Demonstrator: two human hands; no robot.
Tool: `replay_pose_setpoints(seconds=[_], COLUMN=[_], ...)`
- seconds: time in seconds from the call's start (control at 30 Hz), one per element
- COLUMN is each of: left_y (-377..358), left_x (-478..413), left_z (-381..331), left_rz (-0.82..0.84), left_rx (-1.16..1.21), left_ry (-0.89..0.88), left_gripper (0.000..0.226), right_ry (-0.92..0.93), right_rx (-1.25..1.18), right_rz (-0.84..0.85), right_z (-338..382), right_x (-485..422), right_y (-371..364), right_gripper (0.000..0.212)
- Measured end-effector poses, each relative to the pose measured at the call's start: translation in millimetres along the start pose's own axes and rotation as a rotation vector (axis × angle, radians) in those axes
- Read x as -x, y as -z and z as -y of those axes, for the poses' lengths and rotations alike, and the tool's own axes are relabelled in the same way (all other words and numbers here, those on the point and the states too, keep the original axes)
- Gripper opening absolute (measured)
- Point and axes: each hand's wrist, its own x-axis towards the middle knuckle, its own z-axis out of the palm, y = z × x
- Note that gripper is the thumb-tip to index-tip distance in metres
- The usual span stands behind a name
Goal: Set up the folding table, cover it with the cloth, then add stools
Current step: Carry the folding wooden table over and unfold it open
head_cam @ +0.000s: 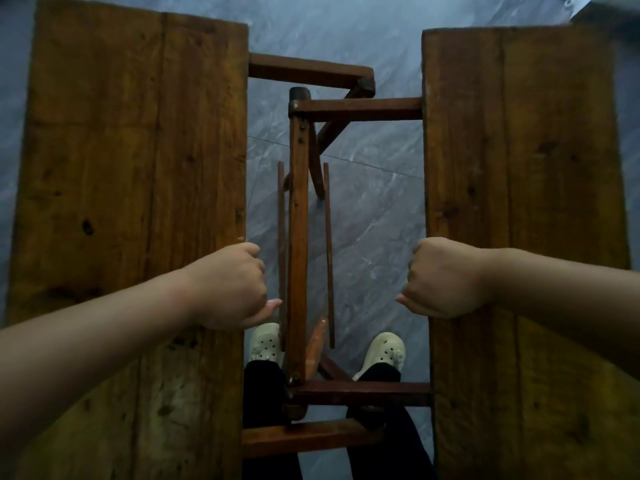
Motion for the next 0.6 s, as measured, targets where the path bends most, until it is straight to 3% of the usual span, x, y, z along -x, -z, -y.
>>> replay_pose_setpoints(seconds=[0.17, 0.6], left_y=[8, 15], left_x=[-14, -30], left_z=[7, 17], left_rz=[0.153, 0.252], left_rx=[0.027, -0.033], left_ry=[-0.035, -0.102], left_gripper=[0.062, 0.058], right_ry=[-0.013, -0.094], right_rx=[-0.042, -0.16], right_rz=[-0.066, 0.047], right_z=[-2, 16], right_x=[-12, -18], right_y=[-11, -15], right_gripper=[0.057, 0.056])
